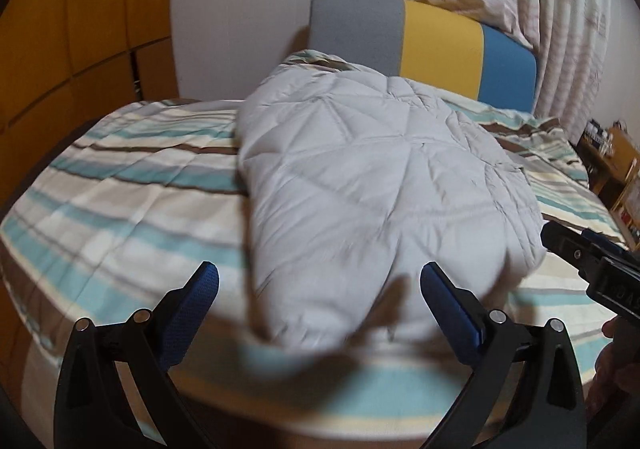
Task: Fold large clothes
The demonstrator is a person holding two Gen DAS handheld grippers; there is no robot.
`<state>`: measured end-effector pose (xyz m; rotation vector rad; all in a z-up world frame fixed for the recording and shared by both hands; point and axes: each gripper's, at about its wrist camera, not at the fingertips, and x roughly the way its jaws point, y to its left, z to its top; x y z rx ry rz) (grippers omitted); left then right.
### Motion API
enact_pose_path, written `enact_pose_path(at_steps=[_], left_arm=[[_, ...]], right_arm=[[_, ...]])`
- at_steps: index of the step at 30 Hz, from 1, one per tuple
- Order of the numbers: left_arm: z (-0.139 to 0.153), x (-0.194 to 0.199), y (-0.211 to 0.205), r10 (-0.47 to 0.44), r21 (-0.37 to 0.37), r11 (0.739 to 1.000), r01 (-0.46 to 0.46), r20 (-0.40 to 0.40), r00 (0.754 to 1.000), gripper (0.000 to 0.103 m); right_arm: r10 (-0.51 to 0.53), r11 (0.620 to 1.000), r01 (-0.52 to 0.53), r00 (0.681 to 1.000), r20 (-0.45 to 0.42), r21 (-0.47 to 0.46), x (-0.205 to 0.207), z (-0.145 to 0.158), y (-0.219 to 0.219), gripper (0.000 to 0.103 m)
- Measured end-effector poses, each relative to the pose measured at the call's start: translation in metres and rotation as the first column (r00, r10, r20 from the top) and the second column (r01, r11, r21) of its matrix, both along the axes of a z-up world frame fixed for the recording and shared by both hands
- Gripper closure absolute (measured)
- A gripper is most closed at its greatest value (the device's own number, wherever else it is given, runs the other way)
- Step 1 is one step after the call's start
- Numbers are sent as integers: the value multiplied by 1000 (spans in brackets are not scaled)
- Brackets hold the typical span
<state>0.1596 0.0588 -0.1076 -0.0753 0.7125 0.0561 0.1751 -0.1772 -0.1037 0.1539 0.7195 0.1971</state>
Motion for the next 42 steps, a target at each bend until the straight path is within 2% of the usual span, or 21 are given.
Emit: enact_pose_path(at_steps=[4,9,11,14,21,27,42], left_arm=[[15,-34,4,14,3,1000,-14,69,998,3],[35,-66,9,41,-10,999,-40,121,992,3],[43,-80,6,77,6,997,-79,141,987,3],[52,-100,-1,75,29,996,-81,173,982,3],[60,-126,-10,82,53,994,-92,175,981,3],[66,-139,-17,82,74,992,-99,205,975,3],[62,-137,-15,84,53,994,-95,180,980,3]], right_arm=[[16,1000,-16,1000,4,-3,-27,7,3,2],[23,998,-22,999,24,-57,-59,18,9,2],[19,997,-16,999,45,-74,-75,25,10,2],[0,996,5,998,59,-87,-94,31,9,2],[14,998,-10,998,66,-68,-127,48,5,2],[0,996,10,994,110,-91,-145,58,4,2],[3,996,6,995,95,-86,-150,55,0,2]])
